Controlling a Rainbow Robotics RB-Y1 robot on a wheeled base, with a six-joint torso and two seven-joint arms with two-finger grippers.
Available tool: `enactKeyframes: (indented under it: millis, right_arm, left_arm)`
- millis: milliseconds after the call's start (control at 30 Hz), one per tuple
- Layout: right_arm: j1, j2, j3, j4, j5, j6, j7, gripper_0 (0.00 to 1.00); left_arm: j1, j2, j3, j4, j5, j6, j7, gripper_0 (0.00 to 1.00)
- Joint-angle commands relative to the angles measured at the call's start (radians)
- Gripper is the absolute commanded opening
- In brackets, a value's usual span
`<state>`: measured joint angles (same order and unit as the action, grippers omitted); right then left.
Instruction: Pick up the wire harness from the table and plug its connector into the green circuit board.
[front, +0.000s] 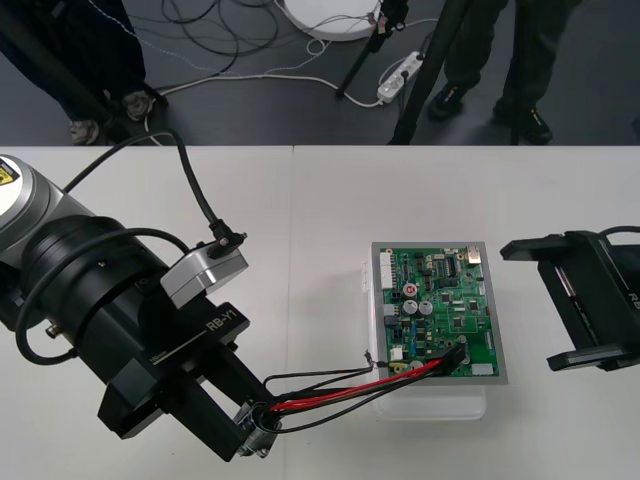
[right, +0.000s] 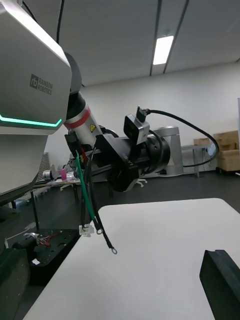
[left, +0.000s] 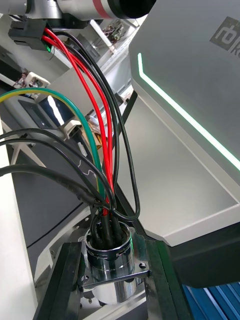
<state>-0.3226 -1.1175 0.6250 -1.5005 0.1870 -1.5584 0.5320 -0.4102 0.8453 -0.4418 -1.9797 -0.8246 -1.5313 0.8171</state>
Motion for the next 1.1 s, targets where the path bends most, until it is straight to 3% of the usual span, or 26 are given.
enactKeyframes:
  millis: [33, 667, 1100]
  right_arm:
    - [-0.084, 0.054, -0.030, -0.027, 0.034, -0.012, -0.013, 1.00]
    - [-0.185, 0.131, -0.028, -0.106, 0.138, -0.012, -0.043, 1.00]
    - [-0.200, 0.171, -0.030, -0.161, 0.138, -0.012, -0.070, 1.00]
  left_arm:
    - [-0.029, -0.028, -0.005, -0.010, 0.018, 0.065, 0.027, 0.00]
    - [-0.013, -0.032, -0.005, -0.010, 0.025, 0.151, 0.027, 0.00]
    - [-0.010, -0.031, -0.005, -0.011, 0.025, 0.151, 0.019, 0.00]
